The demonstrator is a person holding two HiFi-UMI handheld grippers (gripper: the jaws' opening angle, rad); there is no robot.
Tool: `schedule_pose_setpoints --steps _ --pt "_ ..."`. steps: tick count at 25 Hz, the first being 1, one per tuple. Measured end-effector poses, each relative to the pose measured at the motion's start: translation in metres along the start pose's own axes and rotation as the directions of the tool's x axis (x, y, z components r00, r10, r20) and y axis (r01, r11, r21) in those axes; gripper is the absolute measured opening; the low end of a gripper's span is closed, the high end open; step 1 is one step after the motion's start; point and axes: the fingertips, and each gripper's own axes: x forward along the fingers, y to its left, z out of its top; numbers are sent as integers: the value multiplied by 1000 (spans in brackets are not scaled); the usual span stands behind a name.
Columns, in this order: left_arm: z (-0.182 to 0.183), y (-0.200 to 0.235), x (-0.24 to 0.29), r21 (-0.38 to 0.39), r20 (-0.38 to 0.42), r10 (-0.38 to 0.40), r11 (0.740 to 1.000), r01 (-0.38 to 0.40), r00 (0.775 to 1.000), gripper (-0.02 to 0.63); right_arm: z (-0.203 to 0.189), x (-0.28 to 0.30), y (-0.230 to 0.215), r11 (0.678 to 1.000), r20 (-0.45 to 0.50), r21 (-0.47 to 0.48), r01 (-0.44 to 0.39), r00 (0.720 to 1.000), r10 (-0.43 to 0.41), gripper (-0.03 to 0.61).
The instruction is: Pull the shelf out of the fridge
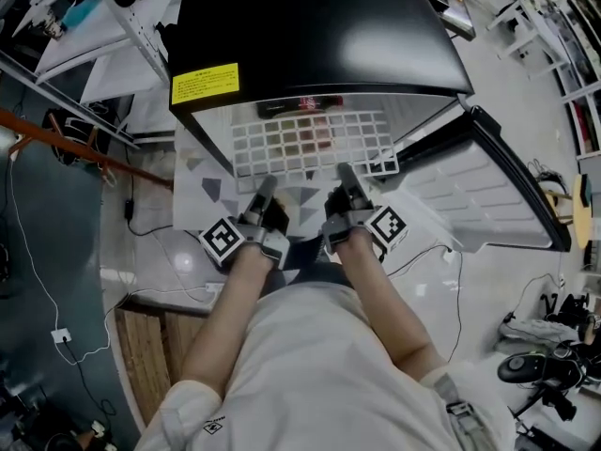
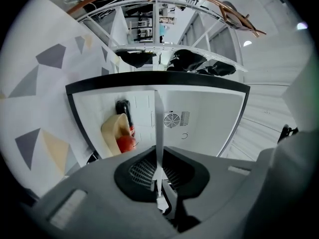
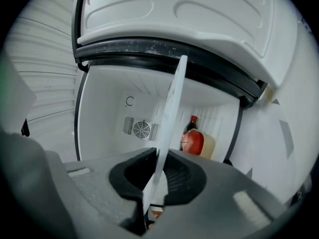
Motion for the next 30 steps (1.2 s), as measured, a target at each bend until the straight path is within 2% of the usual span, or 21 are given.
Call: schedule_pose_setpoints --steps 9,15,21,30 --pt "-5 -2 -6 -34 -64 -16 999 13 998 33 -2 -8 3 1000 68 25 -10 998 9 37" --pt "-10 -2 -13 -34 -83 -18 999 15 996 33 -4 -15 2 1000 75 19 -10 997 9 37" --pt "-18 2 -22 -28 -37 -20 999 19 999 32 -6 -25 -2 999 33 24 -22 999 21 35" --pt "-25 1 -34 5 95 -15 1000 14 995 32 -8 -37 -3 998 -73 40 -47 996 50 32"
